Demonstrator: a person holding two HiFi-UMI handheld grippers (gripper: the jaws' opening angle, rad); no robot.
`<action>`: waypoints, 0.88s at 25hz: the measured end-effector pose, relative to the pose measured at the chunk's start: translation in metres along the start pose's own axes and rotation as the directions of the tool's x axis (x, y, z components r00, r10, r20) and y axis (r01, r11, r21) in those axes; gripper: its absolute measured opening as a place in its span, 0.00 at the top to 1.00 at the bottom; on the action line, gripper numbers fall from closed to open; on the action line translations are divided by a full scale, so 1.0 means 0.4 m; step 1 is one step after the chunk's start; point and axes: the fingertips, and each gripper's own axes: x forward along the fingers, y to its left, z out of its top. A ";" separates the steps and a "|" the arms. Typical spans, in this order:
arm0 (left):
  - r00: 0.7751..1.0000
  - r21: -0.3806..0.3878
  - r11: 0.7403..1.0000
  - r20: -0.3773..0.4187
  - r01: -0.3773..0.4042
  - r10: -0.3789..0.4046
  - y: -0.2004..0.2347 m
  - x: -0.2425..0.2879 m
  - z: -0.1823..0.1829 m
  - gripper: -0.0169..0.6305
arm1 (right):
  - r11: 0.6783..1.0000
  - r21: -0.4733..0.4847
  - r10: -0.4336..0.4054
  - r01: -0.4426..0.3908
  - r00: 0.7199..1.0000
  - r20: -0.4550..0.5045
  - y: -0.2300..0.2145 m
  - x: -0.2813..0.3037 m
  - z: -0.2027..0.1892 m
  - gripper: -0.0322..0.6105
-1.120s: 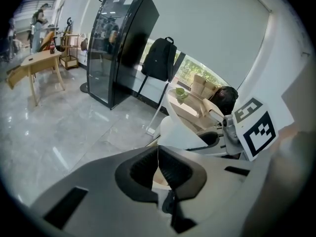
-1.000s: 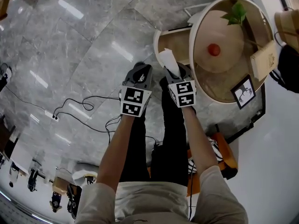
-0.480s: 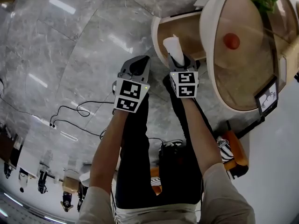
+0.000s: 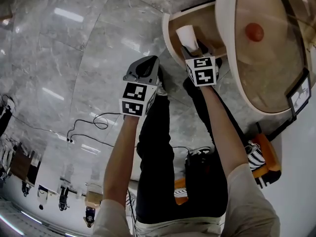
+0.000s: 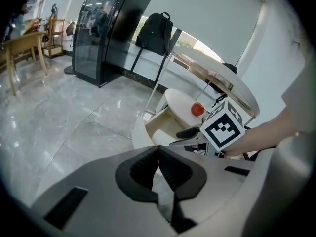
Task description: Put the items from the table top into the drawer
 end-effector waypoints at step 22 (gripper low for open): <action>0.995 -0.097 0.995 0.095 0.040 -0.030 -0.336 -0.639 0.389 0.94 | 1.000 -0.002 0.025 -0.025 0.999 0.034 0.243 -0.874 0.224 0.55</action>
